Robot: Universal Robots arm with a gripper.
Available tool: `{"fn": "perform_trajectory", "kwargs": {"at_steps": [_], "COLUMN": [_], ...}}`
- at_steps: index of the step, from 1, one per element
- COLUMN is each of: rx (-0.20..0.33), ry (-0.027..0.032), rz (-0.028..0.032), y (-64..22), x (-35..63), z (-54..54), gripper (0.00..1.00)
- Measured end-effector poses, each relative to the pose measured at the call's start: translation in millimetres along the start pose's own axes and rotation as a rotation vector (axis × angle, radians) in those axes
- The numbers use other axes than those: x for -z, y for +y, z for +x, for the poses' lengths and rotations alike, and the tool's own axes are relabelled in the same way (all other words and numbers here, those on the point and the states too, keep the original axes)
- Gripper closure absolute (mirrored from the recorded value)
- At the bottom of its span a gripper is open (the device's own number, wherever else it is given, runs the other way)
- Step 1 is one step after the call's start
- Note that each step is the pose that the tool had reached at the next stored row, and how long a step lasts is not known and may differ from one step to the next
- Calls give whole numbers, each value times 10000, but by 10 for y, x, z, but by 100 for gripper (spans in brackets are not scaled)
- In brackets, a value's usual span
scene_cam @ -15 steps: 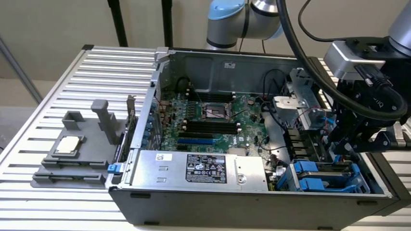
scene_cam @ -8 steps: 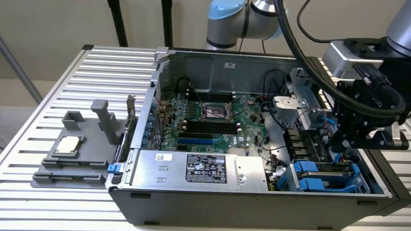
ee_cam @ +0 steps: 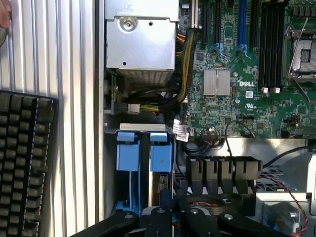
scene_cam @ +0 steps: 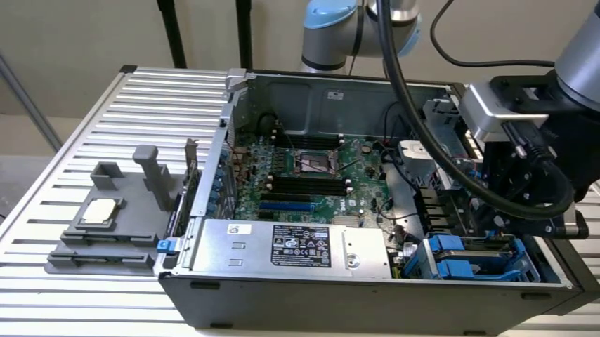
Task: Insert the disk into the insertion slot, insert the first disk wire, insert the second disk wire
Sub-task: 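Insert the second disk wire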
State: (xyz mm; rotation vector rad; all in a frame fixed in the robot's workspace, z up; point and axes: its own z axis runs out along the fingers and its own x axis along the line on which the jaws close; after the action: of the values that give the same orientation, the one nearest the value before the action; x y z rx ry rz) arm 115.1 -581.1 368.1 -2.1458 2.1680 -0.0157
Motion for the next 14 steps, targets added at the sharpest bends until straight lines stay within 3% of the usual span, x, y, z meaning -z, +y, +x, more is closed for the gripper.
{"fn": "perform_trajectory", "kwargs": {"at_steps": [7, 11, 14], "rx": [6, 11, 19], "ry": [-222, -348, -381], "rz": [149, 338, 461], "y": [74, 88, 91], "x": [-63, -94, -128], "z": [126, 128, 130], "gripper": [84, 84, 84]}}
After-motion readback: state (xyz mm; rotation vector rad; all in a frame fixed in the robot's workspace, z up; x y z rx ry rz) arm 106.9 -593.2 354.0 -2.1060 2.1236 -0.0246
